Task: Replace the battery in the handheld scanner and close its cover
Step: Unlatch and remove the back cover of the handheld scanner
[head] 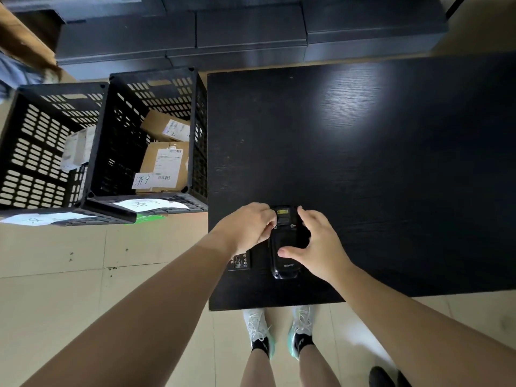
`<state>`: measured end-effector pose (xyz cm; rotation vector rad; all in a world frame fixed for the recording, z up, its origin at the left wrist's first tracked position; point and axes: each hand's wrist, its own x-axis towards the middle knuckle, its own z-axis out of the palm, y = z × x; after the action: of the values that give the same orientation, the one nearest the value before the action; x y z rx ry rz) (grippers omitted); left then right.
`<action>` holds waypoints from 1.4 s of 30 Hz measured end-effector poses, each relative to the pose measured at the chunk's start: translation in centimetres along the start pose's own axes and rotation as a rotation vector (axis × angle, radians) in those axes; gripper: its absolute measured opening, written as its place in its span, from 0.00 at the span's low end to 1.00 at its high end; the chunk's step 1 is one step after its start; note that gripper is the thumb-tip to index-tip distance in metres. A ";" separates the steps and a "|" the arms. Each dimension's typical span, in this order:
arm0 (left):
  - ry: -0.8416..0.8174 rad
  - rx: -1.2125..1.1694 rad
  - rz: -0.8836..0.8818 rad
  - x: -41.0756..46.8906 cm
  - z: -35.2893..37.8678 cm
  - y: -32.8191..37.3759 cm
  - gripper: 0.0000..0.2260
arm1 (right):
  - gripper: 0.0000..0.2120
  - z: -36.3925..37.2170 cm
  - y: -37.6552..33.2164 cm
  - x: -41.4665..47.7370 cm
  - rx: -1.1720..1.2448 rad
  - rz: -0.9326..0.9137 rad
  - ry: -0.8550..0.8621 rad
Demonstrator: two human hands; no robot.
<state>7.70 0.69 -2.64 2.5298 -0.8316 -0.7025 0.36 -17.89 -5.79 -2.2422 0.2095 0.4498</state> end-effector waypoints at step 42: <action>-0.119 0.094 0.238 1.8 -0.4 -2.8 0.13 | 0.50 0.9 1.3 -0.1 0.076 -0.048 0.025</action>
<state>10.45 1.73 -4.35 2.4316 -1.2096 -0.7561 -0.36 -18.08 -7.23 -2.1742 0.1824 0.3823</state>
